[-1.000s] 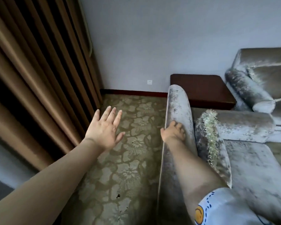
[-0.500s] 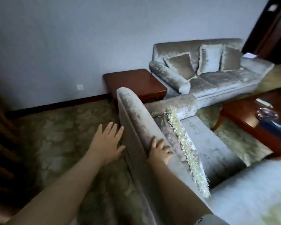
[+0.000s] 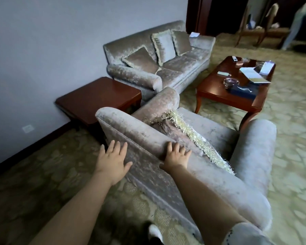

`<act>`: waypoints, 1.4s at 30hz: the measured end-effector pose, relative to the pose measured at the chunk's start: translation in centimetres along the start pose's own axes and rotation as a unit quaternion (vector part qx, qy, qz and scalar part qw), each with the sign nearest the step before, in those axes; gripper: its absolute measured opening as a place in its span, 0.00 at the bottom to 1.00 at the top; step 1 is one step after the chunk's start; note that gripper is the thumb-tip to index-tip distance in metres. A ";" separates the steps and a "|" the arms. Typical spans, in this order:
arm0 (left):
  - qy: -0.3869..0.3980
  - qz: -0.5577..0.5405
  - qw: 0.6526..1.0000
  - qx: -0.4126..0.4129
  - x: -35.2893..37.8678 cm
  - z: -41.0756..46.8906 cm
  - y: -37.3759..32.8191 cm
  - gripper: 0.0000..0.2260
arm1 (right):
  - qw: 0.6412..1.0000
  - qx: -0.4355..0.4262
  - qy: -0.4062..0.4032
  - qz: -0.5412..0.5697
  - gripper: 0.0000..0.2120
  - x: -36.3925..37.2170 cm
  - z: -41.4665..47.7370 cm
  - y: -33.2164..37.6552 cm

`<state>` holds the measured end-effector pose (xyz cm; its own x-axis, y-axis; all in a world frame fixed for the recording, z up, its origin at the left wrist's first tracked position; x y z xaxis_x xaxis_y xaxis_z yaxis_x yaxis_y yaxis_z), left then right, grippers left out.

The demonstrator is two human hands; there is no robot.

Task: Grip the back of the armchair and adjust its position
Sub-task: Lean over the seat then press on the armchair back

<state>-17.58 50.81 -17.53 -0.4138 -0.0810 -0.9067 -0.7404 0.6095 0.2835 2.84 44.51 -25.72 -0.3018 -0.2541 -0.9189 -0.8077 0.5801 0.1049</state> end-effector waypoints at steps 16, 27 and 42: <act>0.070 0.049 0.995 0.053 -2.0 28.5 16.4 0.43 | 0.995 -0.057 0.078 0.030 0.46 -5.2 20.8 24.3; 0.154 0.076 0.922 0.347 -0.1 40.7 16.9 0.56 | 0.995 -0.065 0.070 0.012 0.55 -6.7 25.8 29.1; 0.033 0.054 0.873 0.484 0.3 43.1 17.1 0.47 | 1.000 0.008 -0.026 0.001 0.54 -6.9 25.9 30.0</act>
<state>-7.49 95.17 -26.38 -0.5067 -0.0080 -0.8621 0.0867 0.9944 -0.0602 -6.18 83.74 -26.08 -0.2766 -0.2120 -0.9373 -0.7984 0.5936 0.1014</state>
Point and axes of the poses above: each hand's wrist, its own z-axis towards the middle knuckle, its own x-axis out of the palm, y = z × x, the point moved 3 cm from there along z, towards the middle knuckle, and after that the axes turned 10 degrees about y, right-handed, at the moved point
